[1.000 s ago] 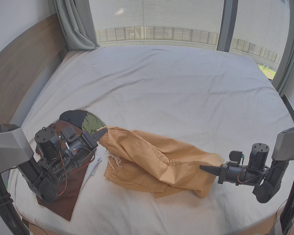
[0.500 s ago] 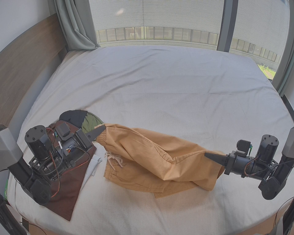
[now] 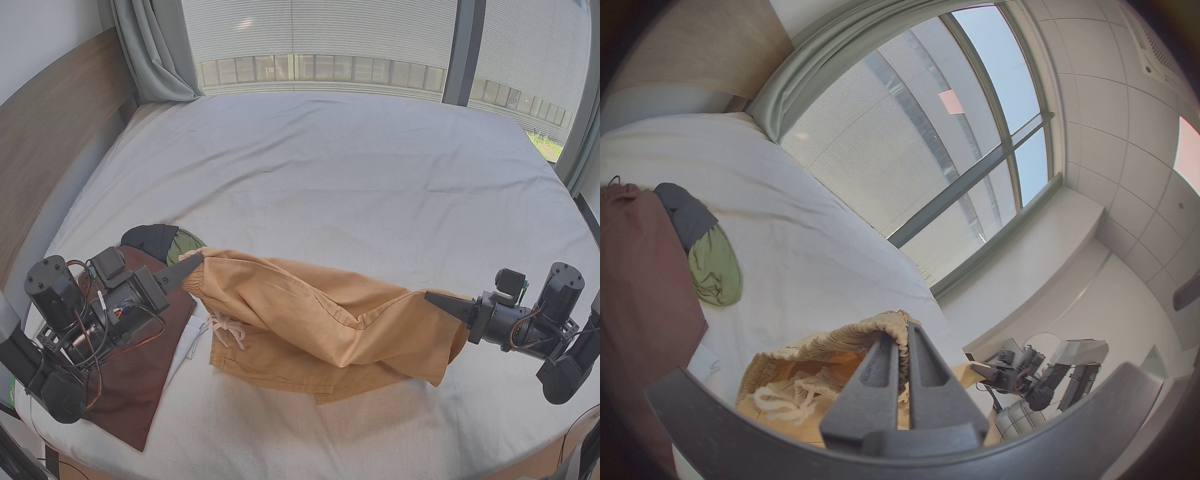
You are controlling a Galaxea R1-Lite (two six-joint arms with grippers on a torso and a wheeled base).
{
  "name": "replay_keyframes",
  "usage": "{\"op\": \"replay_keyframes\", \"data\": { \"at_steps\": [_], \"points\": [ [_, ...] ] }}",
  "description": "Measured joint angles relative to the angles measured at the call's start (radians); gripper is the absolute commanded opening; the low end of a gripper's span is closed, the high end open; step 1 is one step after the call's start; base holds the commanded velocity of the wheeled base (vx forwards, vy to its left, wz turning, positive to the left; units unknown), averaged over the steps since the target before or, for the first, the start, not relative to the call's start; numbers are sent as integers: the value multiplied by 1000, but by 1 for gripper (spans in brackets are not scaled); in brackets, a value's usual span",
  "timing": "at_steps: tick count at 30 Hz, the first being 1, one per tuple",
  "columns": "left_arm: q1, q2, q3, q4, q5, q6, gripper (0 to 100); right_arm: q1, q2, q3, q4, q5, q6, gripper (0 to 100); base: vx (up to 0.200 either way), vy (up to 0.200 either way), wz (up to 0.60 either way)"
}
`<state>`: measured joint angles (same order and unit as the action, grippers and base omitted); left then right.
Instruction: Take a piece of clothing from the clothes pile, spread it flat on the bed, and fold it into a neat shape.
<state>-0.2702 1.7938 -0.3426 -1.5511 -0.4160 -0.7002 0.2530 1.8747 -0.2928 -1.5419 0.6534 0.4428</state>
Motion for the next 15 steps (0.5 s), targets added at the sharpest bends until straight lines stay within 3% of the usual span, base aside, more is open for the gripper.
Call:
{"op": "replay_keyframes", "data": {
  "at_steps": [3, 15],
  "points": [
    [19, -37, 15, 0, -35, -1, 0, -1, -5, -10, 0, 0, 0, 0, 0, 0, 0],
    [80, -81, 20, 2, -42, 0, 0, -9, -37, -39, -1, 0, -1, 0, 0, 0, 0]
  ]
}}
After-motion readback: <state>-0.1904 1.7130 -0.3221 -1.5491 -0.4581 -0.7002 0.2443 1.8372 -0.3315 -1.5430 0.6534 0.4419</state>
